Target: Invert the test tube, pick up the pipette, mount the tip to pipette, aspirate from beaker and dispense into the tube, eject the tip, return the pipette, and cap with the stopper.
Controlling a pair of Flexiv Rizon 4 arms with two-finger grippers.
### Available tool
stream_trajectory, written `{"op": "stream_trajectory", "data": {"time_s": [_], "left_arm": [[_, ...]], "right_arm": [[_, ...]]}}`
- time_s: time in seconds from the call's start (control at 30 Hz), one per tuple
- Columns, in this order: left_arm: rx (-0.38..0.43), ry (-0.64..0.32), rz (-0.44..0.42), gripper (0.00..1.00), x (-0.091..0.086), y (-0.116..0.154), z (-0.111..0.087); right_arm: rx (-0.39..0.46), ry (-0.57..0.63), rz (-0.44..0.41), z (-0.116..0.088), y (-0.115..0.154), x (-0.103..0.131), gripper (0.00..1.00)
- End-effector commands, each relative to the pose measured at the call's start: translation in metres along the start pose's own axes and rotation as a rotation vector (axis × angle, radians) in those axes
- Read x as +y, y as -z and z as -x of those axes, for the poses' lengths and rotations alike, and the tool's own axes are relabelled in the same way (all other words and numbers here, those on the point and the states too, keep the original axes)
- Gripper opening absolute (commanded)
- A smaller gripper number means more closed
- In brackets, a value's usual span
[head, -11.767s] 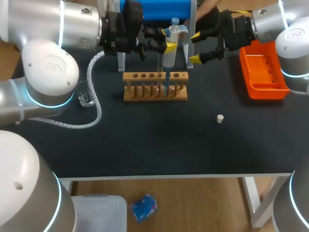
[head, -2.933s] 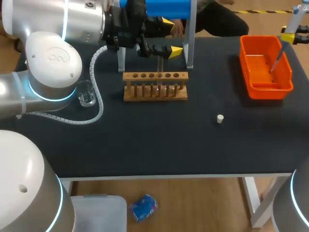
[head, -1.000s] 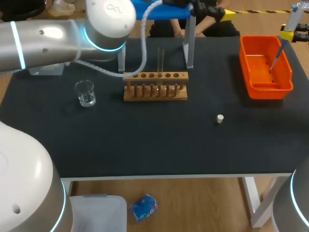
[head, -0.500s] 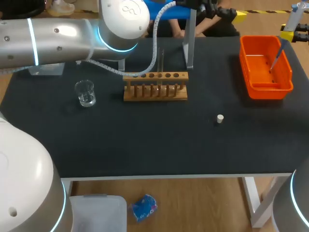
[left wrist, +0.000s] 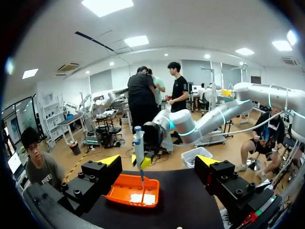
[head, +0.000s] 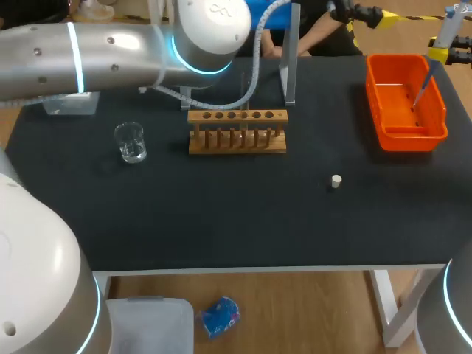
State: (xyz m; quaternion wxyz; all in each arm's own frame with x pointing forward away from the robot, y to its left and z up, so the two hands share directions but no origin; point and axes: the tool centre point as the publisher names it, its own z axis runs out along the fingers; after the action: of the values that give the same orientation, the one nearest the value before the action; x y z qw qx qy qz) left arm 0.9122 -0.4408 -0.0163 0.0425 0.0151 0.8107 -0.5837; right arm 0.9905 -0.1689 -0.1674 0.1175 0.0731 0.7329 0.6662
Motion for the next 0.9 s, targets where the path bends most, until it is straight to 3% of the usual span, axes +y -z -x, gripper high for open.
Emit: {"op": "stream_trajectory", "data": {"time_s": [0.03,0.23,0.9], "left_arm": [[0.016,0.003,0.008,1.0,-0.007,-0.034,0.011],[-0.004,0.021,0.019,1.0,-0.012,-0.047,0.011],[-0.004,0.021,0.019,1.0,-0.012,-0.047,0.011]], "right_arm": [[-0.001,0.001,-0.001,0.0,0.0,0.0,0.0],[-0.001,0.001,-0.001,0.0,0.0,0.0,0.0],[-0.001,0.001,-0.001,0.0,0.0,0.0,0.0]]}}
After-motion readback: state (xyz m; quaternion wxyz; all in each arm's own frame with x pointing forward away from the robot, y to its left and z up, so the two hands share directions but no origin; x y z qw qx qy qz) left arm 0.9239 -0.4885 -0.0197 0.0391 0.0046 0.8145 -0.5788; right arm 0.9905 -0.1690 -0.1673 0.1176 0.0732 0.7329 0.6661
